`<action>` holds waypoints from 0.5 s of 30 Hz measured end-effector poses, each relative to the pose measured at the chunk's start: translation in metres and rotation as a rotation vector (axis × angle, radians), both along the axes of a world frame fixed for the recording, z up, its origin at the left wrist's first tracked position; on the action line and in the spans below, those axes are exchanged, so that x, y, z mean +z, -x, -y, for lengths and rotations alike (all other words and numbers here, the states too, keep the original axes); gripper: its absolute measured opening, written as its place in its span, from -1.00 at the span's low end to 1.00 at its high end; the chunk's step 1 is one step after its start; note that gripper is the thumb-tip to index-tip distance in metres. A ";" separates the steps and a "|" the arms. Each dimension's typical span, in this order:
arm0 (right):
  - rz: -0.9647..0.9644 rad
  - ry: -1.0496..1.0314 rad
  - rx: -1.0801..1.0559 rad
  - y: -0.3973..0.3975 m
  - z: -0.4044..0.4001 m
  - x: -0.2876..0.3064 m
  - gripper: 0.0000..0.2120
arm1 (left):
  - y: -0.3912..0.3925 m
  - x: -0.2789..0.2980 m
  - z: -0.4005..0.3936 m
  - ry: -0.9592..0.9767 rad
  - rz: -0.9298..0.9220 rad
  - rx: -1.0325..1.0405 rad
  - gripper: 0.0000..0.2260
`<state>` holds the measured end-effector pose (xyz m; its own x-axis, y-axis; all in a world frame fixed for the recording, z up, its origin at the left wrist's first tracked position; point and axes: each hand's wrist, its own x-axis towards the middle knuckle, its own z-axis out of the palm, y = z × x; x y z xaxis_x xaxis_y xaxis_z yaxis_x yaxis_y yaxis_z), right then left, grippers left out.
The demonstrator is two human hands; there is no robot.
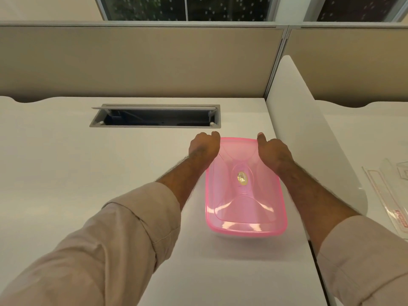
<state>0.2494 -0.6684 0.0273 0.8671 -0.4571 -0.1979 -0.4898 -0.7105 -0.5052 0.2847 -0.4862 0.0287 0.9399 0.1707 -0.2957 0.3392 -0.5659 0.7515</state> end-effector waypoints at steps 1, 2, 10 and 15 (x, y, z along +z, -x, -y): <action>-0.005 -0.002 0.004 0.000 0.000 -0.001 -0.32 | -0.001 -0.001 0.000 -0.007 0.001 -0.002 -0.71; 0.000 -0.005 0.006 -0.001 0.001 -0.001 -0.31 | -0.002 -0.002 0.000 -0.008 0.003 0.000 -0.72; -0.002 -0.109 -0.013 -0.005 0.003 -0.007 -0.40 | -0.003 -0.006 -0.007 0.030 0.010 -0.032 -0.79; -0.042 -0.294 -0.053 -0.007 0.008 -0.007 -0.33 | -0.006 -0.007 -0.007 0.096 -0.035 -0.018 -0.80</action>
<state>0.2562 -0.6767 0.0208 0.8317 -0.4197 -0.3636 -0.5474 -0.5098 -0.6637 0.2909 -0.4789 0.0216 0.9315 0.1232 -0.3422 0.3562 -0.4983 0.7905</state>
